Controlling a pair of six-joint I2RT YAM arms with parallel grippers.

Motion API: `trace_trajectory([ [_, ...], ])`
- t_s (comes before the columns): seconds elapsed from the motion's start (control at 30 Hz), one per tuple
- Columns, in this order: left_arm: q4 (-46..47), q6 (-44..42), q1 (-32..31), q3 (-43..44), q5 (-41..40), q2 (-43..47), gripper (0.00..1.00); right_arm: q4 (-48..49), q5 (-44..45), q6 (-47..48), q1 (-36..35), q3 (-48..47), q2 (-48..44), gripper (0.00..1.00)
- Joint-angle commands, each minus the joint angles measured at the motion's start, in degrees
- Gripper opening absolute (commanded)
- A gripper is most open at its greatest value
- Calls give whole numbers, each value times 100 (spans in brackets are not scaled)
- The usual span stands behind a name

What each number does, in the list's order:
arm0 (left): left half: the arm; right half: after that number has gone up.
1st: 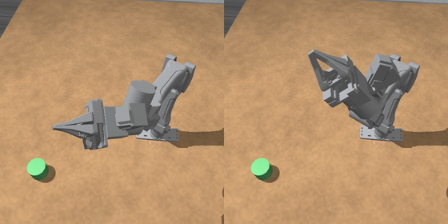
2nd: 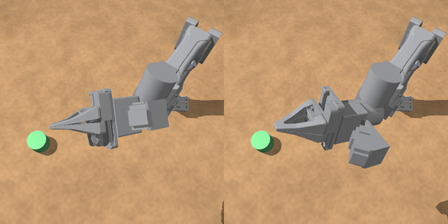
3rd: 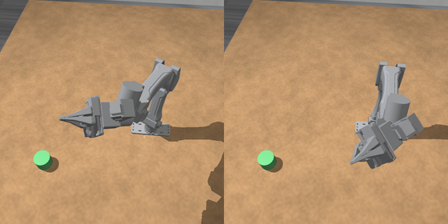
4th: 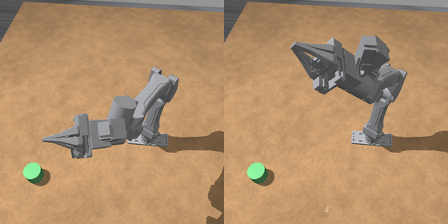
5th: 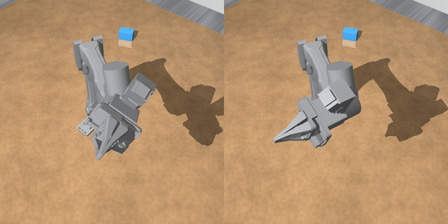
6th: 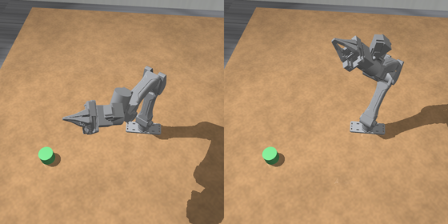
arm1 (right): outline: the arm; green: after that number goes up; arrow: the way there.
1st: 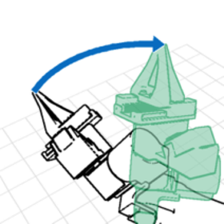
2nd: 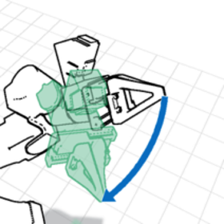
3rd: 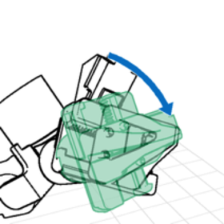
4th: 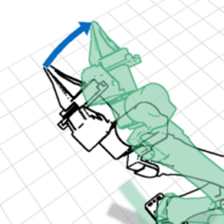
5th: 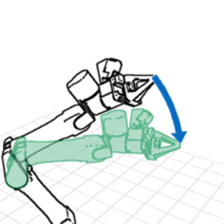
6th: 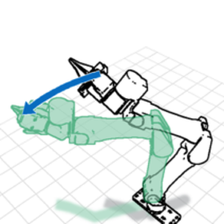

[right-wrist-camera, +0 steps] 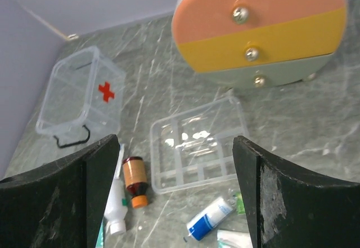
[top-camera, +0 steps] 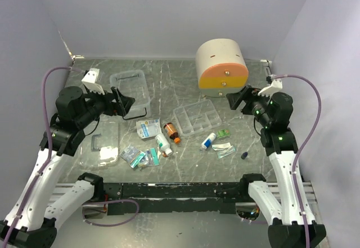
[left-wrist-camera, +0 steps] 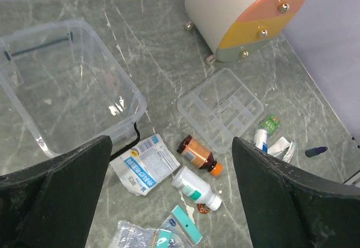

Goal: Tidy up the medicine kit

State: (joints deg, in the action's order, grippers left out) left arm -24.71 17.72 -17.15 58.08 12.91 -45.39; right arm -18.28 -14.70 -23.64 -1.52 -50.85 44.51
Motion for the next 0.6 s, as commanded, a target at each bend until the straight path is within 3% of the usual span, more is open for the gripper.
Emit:
trace_trajectory([
  [0.0,10,484,116,-94,26,-237,99,550,-1029,-356,105,369,52,83],
  [0.37,-886,1270,519,-3,-2117,-1052,99,1060,-1605,-876,141,985,424,81],
  [0.57,-1085,1346,1516,-46,-1893,-1421,98,1137,-1241,-1387,148,1195,402,79],
])
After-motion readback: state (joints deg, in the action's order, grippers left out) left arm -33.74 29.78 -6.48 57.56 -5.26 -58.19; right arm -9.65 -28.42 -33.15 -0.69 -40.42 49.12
